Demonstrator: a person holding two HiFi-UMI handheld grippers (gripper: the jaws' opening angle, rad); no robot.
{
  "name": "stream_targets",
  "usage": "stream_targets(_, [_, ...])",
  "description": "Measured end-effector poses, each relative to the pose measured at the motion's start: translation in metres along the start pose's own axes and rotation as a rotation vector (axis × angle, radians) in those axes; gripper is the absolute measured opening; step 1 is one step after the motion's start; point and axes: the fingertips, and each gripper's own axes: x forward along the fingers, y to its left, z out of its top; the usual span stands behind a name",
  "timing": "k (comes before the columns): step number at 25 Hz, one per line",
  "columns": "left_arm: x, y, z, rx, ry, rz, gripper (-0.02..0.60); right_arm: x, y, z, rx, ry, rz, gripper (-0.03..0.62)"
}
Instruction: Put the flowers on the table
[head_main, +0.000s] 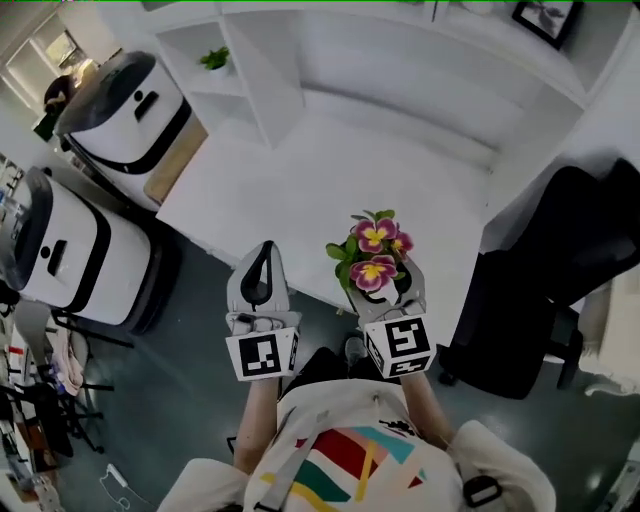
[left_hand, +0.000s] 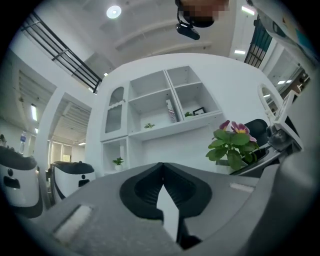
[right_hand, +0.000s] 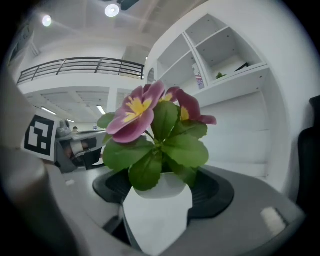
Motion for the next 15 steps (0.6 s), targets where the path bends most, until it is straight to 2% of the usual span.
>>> stream_targets(3, [0.031,-0.032,0.001,-0.036,-0.013,-0.071,0.005,-0.015,-0.042,-0.003,0.008,-0.002,-0.104,0.33])
stream_targets(7, [0.068,-0.09,0.004,-0.055,-0.03,-0.237,0.005,-0.044,-0.094,-0.006,0.03,-0.002,-0.268,0.33])
stream_targets(15, [0.106,-0.148,0.024,-0.092,-0.099,-0.49,0.005,-0.072,-0.134,0.007,0.05,-0.033,-0.515,0.33])
